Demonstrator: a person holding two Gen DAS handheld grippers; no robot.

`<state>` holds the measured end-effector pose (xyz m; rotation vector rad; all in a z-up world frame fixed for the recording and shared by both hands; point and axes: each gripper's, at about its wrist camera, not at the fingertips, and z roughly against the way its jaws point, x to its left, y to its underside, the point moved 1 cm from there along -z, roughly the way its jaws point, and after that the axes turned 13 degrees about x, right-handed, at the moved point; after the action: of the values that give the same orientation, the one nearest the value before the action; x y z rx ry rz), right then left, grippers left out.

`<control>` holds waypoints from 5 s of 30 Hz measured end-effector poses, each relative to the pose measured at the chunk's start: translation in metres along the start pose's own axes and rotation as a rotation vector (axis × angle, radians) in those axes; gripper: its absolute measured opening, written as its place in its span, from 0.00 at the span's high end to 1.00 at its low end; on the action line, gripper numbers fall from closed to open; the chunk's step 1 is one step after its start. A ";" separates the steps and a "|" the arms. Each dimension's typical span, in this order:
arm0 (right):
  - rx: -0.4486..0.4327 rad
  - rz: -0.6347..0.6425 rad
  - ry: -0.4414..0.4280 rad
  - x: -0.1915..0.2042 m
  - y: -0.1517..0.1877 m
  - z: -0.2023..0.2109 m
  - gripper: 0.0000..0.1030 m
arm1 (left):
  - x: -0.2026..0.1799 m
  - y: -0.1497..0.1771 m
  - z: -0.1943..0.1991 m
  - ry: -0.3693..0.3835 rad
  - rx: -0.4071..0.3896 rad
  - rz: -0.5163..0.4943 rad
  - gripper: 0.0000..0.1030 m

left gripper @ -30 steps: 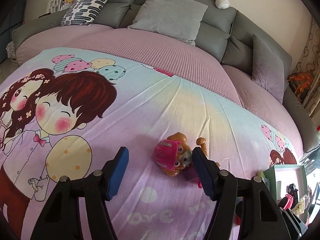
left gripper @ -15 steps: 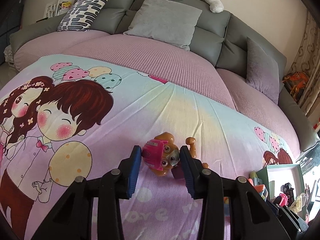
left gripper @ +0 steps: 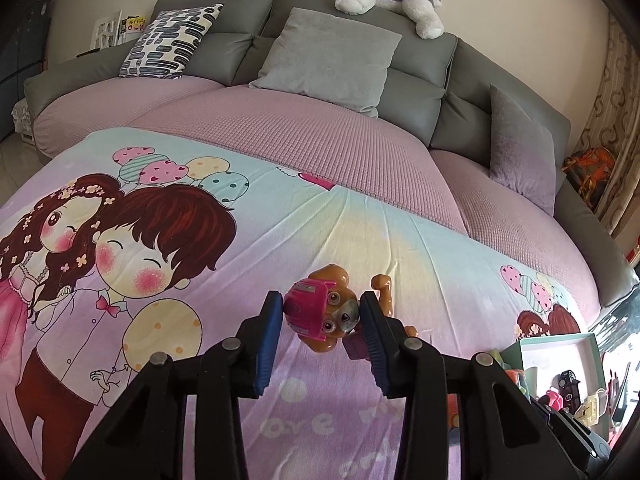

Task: Organize rigid objects
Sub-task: 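Carry the pink figure with left tool while right tool carries the orange-and-blue toy to box, then lower the pink figure into the box and open left tool while right tool releases the orange-and-blue toy, then move both open tools from the box to the red bottle and pink-and-blue toy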

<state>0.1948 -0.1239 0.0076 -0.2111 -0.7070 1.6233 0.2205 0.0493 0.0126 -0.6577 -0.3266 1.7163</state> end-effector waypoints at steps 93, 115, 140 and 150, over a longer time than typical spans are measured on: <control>-0.073 -0.510 0.288 -0.216 0.046 0.114 0.75 | -0.246 0.085 -0.003 0.135 0.137 -0.538 0.56; -0.093 -0.404 0.317 -0.186 0.030 0.114 0.28 | -0.178 0.041 0.011 -0.033 0.085 -0.326 0.14; -0.057 -0.405 0.338 -0.183 0.027 0.102 0.00 | -0.144 0.035 -0.008 -0.088 0.145 -0.202 0.00; -0.055 -0.384 0.284 -0.173 0.023 0.094 0.00 | -0.116 0.026 -0.007 -0.119 0.148 -0.147 0.00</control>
<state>0.1602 -0.3184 0.0253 -0.3187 -0.5349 1.1799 0.2189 -0.0690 0.0219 -0.4139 -0.3196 1.6243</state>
